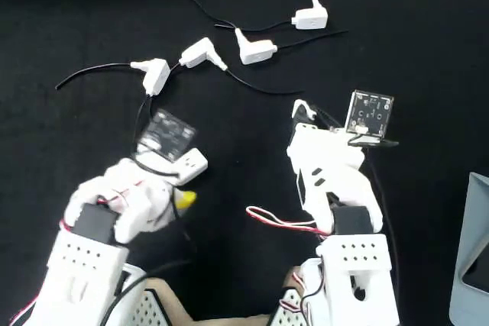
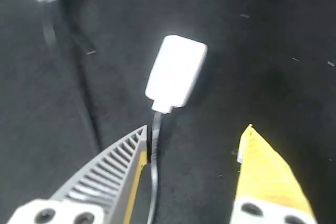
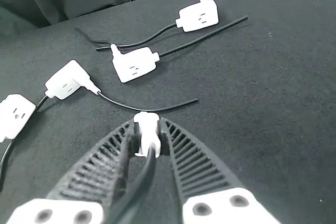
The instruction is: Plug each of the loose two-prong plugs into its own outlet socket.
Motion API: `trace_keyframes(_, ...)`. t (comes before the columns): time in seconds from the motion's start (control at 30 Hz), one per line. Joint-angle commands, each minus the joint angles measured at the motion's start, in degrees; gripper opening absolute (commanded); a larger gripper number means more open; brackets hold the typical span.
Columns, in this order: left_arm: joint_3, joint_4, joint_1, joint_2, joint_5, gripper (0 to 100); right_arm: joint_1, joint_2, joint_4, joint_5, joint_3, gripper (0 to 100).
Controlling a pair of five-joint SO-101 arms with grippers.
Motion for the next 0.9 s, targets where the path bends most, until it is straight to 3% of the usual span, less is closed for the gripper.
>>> trace_keyframes(0.0,4.70,-8.00,5.32,-0.97,-0.44,28,-0.70,-0.57,-1.32,-0.70,-0.40,1.1)
trace_keyframes(0.3,6.11,-17.76,6.20,3.16,-1.49,28,-0.70,-0.57,-1.23,-0.70,-0.40,1.1)
trace_keyframes(0.87,-16.13,-19.69,4.44,44.92,2.90,28,-0.88,-0.57,-1.32,-0.70,0.22,1.1)
